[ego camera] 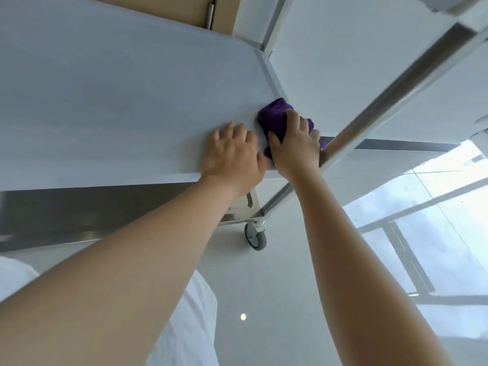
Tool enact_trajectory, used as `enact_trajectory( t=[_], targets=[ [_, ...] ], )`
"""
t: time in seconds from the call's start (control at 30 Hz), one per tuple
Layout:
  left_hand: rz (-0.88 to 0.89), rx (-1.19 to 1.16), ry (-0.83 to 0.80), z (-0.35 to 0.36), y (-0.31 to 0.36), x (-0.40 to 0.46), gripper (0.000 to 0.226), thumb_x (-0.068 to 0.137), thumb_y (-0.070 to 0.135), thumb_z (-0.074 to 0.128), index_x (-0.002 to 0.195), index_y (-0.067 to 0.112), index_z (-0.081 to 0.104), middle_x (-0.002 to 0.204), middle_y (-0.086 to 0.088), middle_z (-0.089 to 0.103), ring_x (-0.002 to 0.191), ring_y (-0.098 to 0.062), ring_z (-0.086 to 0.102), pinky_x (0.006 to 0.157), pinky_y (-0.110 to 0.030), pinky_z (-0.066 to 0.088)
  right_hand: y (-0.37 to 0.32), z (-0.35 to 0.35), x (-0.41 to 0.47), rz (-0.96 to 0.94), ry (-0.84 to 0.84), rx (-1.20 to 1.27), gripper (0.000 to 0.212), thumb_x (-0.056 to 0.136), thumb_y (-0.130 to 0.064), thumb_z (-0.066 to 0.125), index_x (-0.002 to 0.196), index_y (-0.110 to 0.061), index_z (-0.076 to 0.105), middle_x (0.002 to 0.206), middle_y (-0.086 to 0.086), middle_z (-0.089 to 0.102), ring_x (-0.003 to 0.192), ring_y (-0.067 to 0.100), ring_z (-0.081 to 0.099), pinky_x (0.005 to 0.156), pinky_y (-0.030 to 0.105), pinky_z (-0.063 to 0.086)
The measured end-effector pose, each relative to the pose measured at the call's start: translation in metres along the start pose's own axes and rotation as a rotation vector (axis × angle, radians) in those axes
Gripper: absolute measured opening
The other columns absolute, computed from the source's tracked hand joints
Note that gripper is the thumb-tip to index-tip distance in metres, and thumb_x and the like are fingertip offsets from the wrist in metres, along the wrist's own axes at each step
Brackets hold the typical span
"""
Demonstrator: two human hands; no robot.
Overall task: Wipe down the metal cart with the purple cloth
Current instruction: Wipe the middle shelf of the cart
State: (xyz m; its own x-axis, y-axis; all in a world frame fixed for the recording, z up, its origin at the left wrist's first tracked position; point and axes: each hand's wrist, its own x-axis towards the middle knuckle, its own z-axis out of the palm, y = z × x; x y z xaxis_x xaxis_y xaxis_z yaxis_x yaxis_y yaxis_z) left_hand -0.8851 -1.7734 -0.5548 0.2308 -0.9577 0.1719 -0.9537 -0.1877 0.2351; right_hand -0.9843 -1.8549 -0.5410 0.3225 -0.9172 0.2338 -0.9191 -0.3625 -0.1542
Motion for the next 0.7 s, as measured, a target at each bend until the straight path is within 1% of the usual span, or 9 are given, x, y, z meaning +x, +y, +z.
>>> enact_trajectory(
  t=[0.1, 0.17, 0.27, 0.4, 0.43, 0.5, 0.57, 0.67, 0.7],
  targets=[
    [0.014, 0.025, -0.023, -0.001, 0.003, -0.001, 0.047, 0.096, 0.035, 0.028, 0.130, 0.006, 0.043, 0.142, -0.014, 0.038, 0.137, -0.030, 0.025, 0.109, -0.041, 0.020, -0.010, 0.014, -0.043, 0.072, 0.268, 0.238, 0.054, 0.089, -0.034, 0.046, 0.135, -0.007, 0.042, 0.132, 0.015, 0.050, 0.110, 0.040, 0.044, 0.095, 0.034, 0.024],
    [0.029, 0.012, -0.052, -0.001, 0.005, -0.001, 0.050, 0.097, 0.036, 0.026, 0.134, 0.006, 0.040, 0.146, -0.014, 0.033, 0.138, -0.030, 0.023, 0.110, -0.041, 0.019, -0.020, 0.021, -0.071, 0.177, 0.377, 0.409, 0.058, 0.085, -0.039, 0.040, 0.130, -0.003, 0.047, 0.129, 0.018, 0.052, 0.114, 0.044, 0.045, 0.099, 0.028, 0.018],
    [0.015, 0.023, -0.074, -0.002, 0.004, 0.000, 0.057, 0.097, 0.043, 0.023, 0.140, 0.007, 0.033, 0.151, -0.014, 0.025, 0.140, -0.030, 0.018, 0.111, -0.042, 0.016, -0.023, 0.019, -0.096, 0.194, 0.302, 0.564, 0.054, 0.088, -0.035, 0.042, 0.132, -0.003, 0.043, 0.139, 0.017, 0.043, 0.125, 0.040, 0.037, 0.101, 0.027, 0.018],
    [-0.001, 0.084, -0.126, -0.007, 0.003, 0.002, 0.061, 0.096, 0.048, 0.025, 0.139, 0.006, 0.033, 0.147, -0.016, 0.029, 0.138, -0.032, 0.020, 0.110, -0.043, 0.020, -0.008, 0.005, -0.088, 0.201, 0.125, 0.643, 0.047, 0.093, -0.020, 0.052, 0.137, -0.010, 0.036, 0.140, 0.008, 0.041, 0.128, 0.028, 0.032, 0.109, 0.034, 0.024],
    [-0.016, 0.099, -0.159, -0.010, 0.007, 0.006, 0.062, 0.095, 0.049, 0.025, 0.138, 0.005, 0.033, 0.146, -0.017, 0.030, 0.137, -0.033, 0.022, 0.109, -0.044, 0.021, -0.004, 0.000, -0.086, 0.245, 0.136, 0.669, 0.046, 0.093, -0.021, 0.052, 0.136, -0.011, 0.037, 0.138, 0.007, 0.044, 0.126, 0.028, 0.036, 0.108, 0.038, 0.028],
    [-0.068, 0.100, -0.221, -0.015, 0.016, 0.013, 0.066, 0.093, 0.053, 0.026, 0.138, 0.005, 0.032, 0.145, -0.018, 0.031, 0.135, -0.035, 0.024, 0.108, -0.047, 0.023, 0.004, -0.013, -0.086, 0.350, 0.278, 0.744, 0.043, 0.093, -0.021, 0.052, 0.134, -0.012, 0.039, 0.131, 0.006, 0.050, 0.121, 0.028, 0.043, 0.102, 0.042, 0.037],
    [-0.093, 0.093, -0.228, -0.011, 0.020, 0.013, 0.071, 0.091, 0.058, 0.023, 0.139, 0.005, 0.029, 0.146, -0.019, 0.027, 0.135, -0.037, 0.021, 0.109, -0.049, 0.022, 0.009, -0.027, -0.086, 0.398, 0.443, 0.790, 0.043, 0.094, -0.020, 0.051, 0.134, -0.012, 0.038, 0.130, 0.005, 0.050, 0.121, 0.026, 0.043, 0.100, 0.034, 0.037],
    [-0.075, 0.156, -0.142, 0.004, 0.016, 0.005, 0.075, 0.091, 0.060, 0.015, 0.141, 0.005, 0.023, 0.150, -0.018, 0.022, 0.139, -0.037, 0.016, 0.111, -0.050, 0.019, 0.017, -0.051, -0.066, 0.349, 0.599, 0.843, 0.049, 0.096, -0.018, 0.050, 0.140, -0.015, 0.031, 0.139, 0.006, 0.040, 0.129, 0.021, 0.034, 0.098, 0.014, 0.032],
    [-0.076, 0.169, -0.124, 0.005, 0.015, 0.005, 0.075, 0.091, 0.060, 0.014, 0.141, 0.005, 0.023, 0.150, -0.018, 0.022, 0.139, -0.036, 0.016, 0.111, -0.049, 0.020, 0.019, -0.060, -0.054, 0.324, 0.646, 0.858, 0.051, 0.096, -0.020, 0.050, 0.142, -0.015, 0.028, 0.141, 0.005, 0.037, 0.131, 0.020, 0.032, 0.099, 0.011, 0.031]
  ],
)
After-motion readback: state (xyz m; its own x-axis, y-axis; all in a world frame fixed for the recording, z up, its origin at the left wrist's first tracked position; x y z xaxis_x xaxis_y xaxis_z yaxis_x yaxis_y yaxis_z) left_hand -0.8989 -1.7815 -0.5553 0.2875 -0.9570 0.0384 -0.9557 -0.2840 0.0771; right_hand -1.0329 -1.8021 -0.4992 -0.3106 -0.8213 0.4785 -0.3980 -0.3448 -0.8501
